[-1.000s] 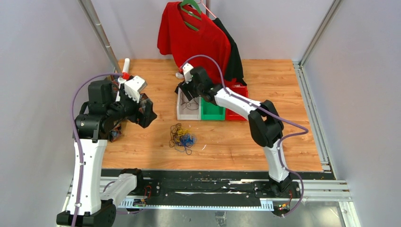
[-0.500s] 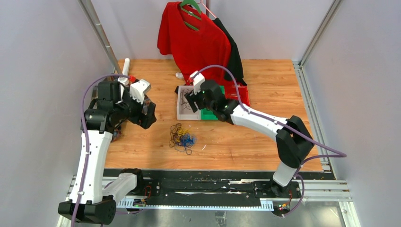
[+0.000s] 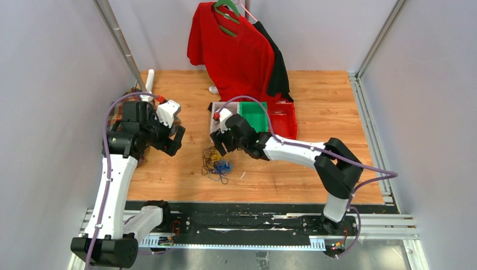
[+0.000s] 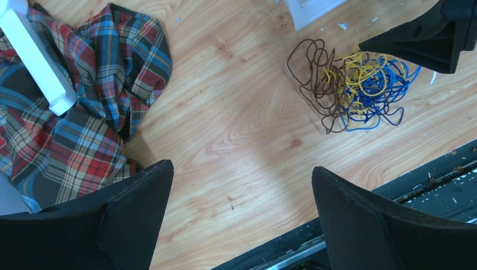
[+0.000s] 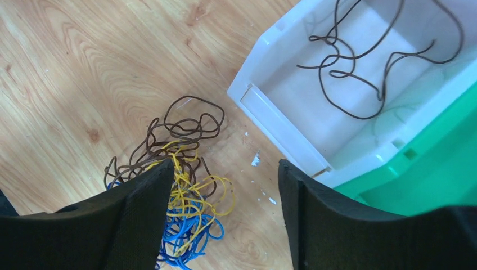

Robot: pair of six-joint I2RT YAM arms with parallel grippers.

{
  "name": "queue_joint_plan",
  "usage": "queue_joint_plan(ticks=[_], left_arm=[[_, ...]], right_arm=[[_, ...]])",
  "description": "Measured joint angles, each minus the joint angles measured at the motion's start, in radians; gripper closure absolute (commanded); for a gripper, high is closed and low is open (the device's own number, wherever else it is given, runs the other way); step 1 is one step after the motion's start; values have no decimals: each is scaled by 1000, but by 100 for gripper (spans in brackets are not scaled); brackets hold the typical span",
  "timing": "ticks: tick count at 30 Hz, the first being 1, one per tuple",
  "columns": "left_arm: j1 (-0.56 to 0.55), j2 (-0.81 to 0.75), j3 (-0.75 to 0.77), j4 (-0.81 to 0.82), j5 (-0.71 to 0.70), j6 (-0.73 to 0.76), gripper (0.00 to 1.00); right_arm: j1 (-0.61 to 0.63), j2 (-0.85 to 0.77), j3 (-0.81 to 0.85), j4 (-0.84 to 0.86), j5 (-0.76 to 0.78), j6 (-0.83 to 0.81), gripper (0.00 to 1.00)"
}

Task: Untangle the cables

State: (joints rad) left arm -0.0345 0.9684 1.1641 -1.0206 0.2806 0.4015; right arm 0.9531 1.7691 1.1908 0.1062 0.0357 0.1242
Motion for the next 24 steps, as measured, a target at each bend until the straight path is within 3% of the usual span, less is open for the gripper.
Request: queue_joint_plan(ticks=[4, 13, 18, 22, 24], left_arm=[[0, 0, -26, 34, -4, 0, 2], [1, 50, -64, 79, 70, 3, 2], [0, 63, -143, 106, 151, 8, 2], [-14, 84, -187, 145, 190, 6, 2], [-33, 93, -200, 168, 196, 3, 2]], right_arm=[[0, 58, 18, -6, -37, 15, 53], [-6, 74, -12, -22, -117, 22, 59], [-10, 41, -89, -23, -147, 18, 67], [-10, -5, -179, -31, -153, 14, 67], [-10, -40, -220, -35, -156, 14, 57]])
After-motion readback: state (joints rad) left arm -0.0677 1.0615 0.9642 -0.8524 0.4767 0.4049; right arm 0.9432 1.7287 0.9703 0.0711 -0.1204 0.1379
